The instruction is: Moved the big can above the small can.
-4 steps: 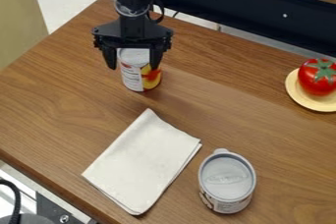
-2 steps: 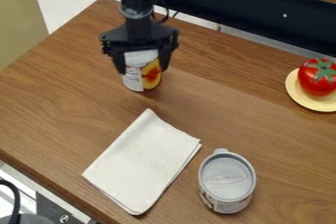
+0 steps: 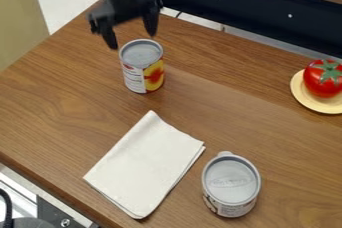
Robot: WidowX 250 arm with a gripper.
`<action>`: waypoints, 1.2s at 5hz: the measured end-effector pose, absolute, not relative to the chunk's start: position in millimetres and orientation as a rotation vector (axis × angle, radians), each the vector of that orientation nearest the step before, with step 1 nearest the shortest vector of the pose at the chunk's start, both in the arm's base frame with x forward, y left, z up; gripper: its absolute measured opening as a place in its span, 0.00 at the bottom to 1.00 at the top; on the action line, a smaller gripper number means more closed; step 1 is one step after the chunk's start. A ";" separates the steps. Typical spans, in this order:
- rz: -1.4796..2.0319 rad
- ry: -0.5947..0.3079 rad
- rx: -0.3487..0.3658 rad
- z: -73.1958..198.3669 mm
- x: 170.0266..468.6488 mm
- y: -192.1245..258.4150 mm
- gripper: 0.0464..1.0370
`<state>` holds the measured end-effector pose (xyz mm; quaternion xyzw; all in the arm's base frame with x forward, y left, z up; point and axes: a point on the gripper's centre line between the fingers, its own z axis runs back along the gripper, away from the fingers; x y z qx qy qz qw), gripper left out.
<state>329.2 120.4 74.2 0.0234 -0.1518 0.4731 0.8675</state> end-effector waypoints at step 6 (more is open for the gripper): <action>1.559 -0.247 0.116 30.7 338.1 156.0 0.96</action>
